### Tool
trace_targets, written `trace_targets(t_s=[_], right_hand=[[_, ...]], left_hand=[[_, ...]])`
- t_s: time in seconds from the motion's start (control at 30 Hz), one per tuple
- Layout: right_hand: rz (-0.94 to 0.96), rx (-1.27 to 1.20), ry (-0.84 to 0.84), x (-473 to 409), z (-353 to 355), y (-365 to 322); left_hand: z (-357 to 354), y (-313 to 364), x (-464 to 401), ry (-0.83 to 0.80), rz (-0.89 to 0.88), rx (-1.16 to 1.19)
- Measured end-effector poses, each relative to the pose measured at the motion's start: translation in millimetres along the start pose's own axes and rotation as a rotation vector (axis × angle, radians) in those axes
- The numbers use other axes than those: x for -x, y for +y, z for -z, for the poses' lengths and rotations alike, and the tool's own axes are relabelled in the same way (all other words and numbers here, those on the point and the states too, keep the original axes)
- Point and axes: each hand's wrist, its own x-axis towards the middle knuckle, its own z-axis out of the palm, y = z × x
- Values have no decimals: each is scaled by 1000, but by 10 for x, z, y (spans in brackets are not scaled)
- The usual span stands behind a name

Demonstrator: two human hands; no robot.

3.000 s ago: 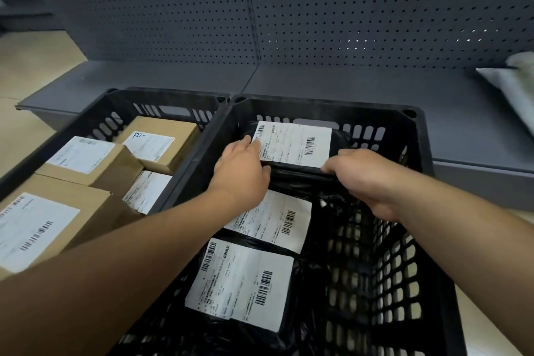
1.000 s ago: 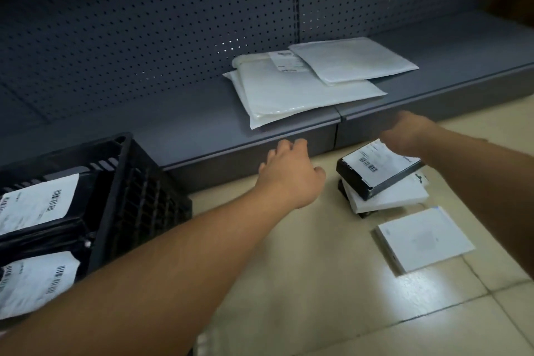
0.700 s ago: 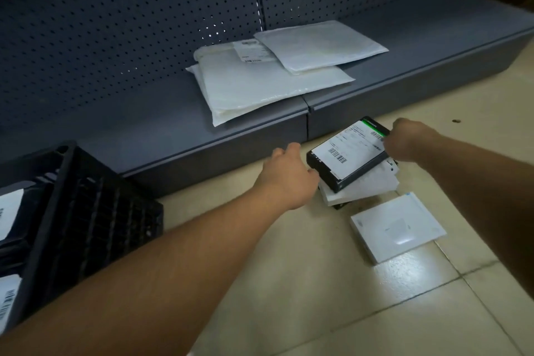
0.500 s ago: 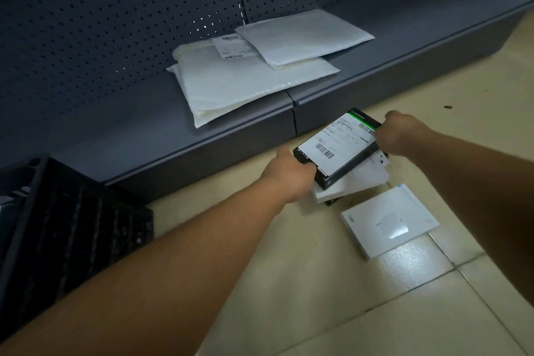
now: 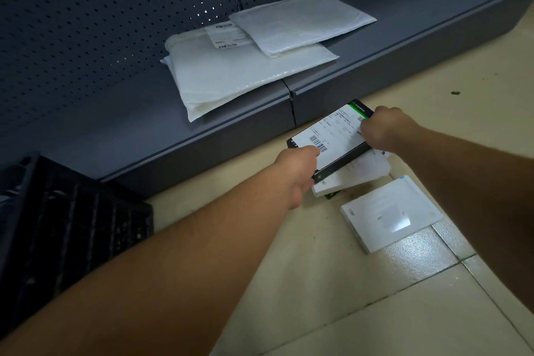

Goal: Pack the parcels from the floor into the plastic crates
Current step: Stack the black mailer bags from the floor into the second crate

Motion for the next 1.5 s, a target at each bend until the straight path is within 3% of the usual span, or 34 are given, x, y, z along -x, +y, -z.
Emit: trace_targets(t_s=[0.2,0.5,0.8,0.97,1.23,1.5], right_hand=[[-51,-44,-14,98,61,-105],[57,-108,-62,326,148,-505],[44,-356,-32,666,293,-958],[188,-453,0,834,345,-1267],[94,-716,-11,1251,384,-1801],[260,-935,-128,1903,411,-2346]], left_hand=[[112,-1,65,32,11,51],[528,85,199,162,-91,13],[1116,239,373,222,-195,-53],[1501,330,593,245,-274,-31],[2182,456,1151,261,-326,67],[3010,415,1695,308,-408,152]])
